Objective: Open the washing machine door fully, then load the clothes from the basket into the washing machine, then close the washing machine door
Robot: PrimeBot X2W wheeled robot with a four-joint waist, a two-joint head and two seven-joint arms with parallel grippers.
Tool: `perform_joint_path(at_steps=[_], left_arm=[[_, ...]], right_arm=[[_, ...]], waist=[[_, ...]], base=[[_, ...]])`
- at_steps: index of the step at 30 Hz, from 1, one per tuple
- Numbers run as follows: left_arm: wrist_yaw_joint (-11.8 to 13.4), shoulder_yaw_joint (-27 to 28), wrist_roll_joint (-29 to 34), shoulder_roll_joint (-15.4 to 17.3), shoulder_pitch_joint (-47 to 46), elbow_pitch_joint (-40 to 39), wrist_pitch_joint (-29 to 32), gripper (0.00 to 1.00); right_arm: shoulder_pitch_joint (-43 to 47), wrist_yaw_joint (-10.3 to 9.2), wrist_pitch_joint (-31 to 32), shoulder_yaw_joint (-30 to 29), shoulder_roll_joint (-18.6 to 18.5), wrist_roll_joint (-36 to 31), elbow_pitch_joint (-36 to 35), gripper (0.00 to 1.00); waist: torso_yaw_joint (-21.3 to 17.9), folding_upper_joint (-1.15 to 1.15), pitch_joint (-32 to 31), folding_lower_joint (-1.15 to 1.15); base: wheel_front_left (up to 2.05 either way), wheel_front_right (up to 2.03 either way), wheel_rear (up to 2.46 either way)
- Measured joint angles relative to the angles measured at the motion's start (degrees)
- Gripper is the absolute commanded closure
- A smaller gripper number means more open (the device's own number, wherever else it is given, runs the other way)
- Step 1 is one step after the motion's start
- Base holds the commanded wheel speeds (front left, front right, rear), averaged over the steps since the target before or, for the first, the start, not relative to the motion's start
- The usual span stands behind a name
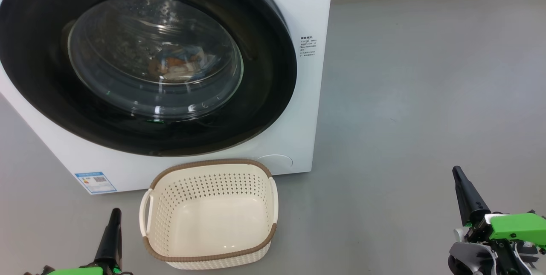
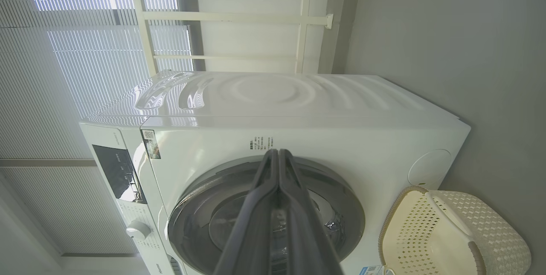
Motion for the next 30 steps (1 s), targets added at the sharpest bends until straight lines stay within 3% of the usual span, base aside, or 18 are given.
perform_joint_path(at_steps=[30], left_arm=[[0.01,0.00,-0.01,-0.01,-0.01,0.00,0.00,1.00]], right_arm=[[0.00,0.00,0.01,-0.08,0.03,0.00,0.00,1.00]], waist=[[0.00,0.00,0.00,0.00]], base=[[0.00,0.00,0.00]])
